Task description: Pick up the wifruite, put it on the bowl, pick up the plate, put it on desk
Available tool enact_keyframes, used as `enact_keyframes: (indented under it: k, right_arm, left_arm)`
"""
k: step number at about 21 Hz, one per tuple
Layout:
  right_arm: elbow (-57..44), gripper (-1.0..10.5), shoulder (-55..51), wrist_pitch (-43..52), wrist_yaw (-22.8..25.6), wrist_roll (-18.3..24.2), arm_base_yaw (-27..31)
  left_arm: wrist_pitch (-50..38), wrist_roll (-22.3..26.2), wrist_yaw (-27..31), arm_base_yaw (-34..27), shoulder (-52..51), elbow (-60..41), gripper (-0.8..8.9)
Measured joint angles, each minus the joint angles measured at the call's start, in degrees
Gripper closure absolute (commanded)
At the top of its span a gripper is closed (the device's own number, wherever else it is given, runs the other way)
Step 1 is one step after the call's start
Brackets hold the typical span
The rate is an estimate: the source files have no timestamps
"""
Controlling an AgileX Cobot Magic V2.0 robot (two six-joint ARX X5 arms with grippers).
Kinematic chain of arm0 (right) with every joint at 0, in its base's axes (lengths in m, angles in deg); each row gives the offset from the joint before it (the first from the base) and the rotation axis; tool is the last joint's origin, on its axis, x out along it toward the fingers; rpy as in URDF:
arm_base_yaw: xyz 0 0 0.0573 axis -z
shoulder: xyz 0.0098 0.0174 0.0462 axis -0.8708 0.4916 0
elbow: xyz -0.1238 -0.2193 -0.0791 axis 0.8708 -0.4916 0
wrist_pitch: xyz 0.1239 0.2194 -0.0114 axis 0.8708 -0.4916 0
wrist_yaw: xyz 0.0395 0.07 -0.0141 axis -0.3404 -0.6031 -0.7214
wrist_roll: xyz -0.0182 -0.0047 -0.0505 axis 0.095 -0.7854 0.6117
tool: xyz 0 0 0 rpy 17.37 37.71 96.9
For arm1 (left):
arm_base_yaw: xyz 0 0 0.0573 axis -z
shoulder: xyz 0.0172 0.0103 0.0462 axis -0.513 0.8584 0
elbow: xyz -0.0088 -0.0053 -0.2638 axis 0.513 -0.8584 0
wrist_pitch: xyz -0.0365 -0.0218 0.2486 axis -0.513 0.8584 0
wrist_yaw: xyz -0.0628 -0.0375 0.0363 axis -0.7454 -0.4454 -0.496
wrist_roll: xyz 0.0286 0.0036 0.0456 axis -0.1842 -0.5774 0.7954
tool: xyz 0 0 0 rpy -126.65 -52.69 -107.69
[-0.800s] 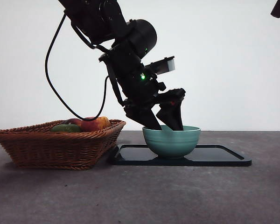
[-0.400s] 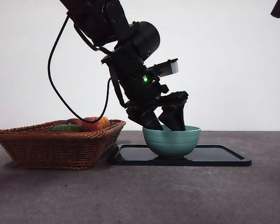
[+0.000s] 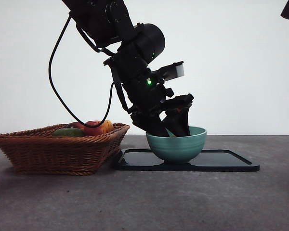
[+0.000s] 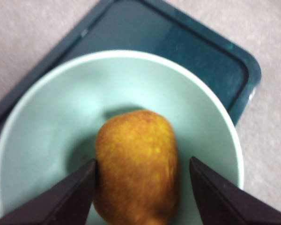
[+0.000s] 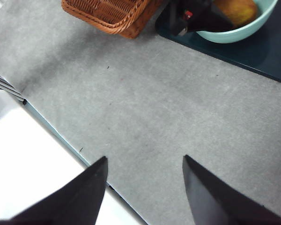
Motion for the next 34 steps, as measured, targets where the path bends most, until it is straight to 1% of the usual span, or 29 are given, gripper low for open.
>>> enact_keyframes:
  k: [4,5,6,7,8,12,18,20,23,26,28,33,34]
  right_arm:
    - [0.0,6.9,0.0,-1.03,0.0,0.04,0.0]
    - [0.0,6.9,0.0,-1.09,0.0,0.07,0.0]
    - [0.0,6.9,0.0,-1.09,0.0,0.07,0.0]
    - [0.0,6.9,-0.07,-1.09,0.0,0.07,0.0]
    - [0.0,6.9,-0.2,-1.09,0.0,0.07,0.0]
    - [0.0,6.9,-1.01,-1.09,0.0,0.07,0.0]
    - [0.0,6.9,-1.11,-1.33,0.0,0.07,0.0]
    - [0.0,6.9,-1.11,-1.33,0.0,0.07,0.0]
    - [0.0,6.9,-1.11,-1.27,0.0,0.07,0.0]
    - [0.0,6.9,-1.11,-1.27,0.0,0.07,0.0]
    - [0.0,6.9,-1.11,-1.27,0.0,0.07,0.0]
    - [0.0,6.9,-1.11,-1.25,0.0,0.07,0.0]
    - [0.0,6.9,-1.11,-1.25,0.0,0.07,0.0]
  left_arm:
    - [0.5,0.17,0.0,0.07,0.02,0.0,5.13]
    - [0.48,0.2,0.0,0.07,0.02,0.0,5.48]
    - [0.42,0.26,0.0,0.07,0.02,0.0,6.21]
    - [0.28,0.24,0.0,0.07,0.02,0.0,6.61]
    - [0.24,0.24,0.0,0.07,0.02,0.0,6.73]
    - [0.02,0.17,0.0,0.09,0.02,0.0,6.73]
    - [0.74,-2.36,0.0,0.04,-1.01,1.62,6.72]
    - [1.36,-3.93,0.0,0.02,-4.44,1.62,6.72]
    - [2.56,-7.5,-0.04,-0.35,-13.16,1.95,6.72]
    - [6.19,-11.54,0.31,-1.27,-20.94,2.14,6.71]
    - [10.47,-15.04,3.02,-2.1,-26.12,2.14,6.71]
    - [24.55,-22.95,13.62,-4.81,-38.34,2.12,6.72]
    - [25.68,-24.2,15.32,-5.51,-39.65,1.62,6.72]
